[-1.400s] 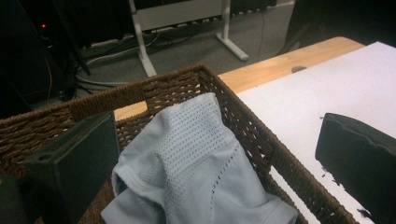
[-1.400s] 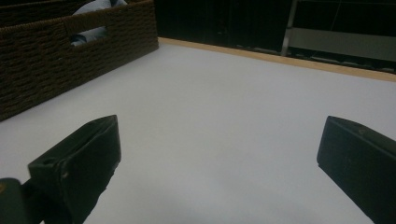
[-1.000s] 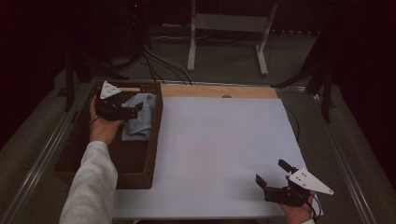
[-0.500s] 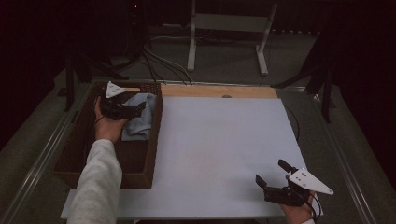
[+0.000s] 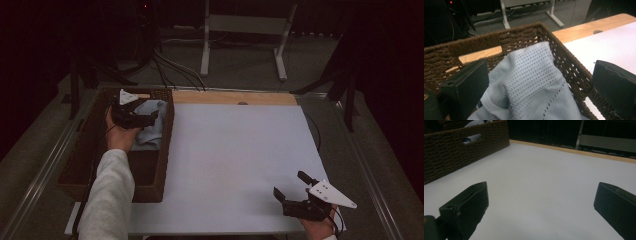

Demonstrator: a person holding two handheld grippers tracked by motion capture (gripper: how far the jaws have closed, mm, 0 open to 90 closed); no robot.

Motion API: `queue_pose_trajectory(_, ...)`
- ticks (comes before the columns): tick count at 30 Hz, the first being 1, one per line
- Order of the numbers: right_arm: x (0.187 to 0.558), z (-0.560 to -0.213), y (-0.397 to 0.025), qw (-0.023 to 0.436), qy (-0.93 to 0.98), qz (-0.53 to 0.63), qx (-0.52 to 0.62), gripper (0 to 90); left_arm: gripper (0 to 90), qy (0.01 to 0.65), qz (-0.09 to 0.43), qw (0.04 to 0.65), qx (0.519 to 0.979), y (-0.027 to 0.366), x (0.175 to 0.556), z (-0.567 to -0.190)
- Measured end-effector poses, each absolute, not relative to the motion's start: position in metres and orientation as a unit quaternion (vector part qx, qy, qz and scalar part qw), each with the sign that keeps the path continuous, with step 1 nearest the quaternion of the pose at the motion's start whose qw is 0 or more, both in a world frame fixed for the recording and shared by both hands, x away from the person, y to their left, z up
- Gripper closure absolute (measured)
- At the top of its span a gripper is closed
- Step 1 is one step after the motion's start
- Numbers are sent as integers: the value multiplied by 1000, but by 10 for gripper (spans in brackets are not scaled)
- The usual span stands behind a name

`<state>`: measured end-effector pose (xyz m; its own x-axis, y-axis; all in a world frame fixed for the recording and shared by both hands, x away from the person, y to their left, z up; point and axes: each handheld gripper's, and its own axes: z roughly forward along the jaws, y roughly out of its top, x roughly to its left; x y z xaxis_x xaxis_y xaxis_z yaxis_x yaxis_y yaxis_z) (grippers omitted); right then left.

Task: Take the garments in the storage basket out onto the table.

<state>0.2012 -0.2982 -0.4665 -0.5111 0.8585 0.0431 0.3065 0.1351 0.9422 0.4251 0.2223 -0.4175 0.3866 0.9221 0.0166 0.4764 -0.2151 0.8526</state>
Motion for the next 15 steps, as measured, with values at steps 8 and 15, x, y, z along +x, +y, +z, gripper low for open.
queue_pose_trajectory(8,201,-466,-298,271,703,511,414,0,26,492,271,389,730,219,429,-424)
queue_pose_trajectory(15,201,-466,-299,271,702,512,414,0,42,501,268,378,731,215,431,-429)
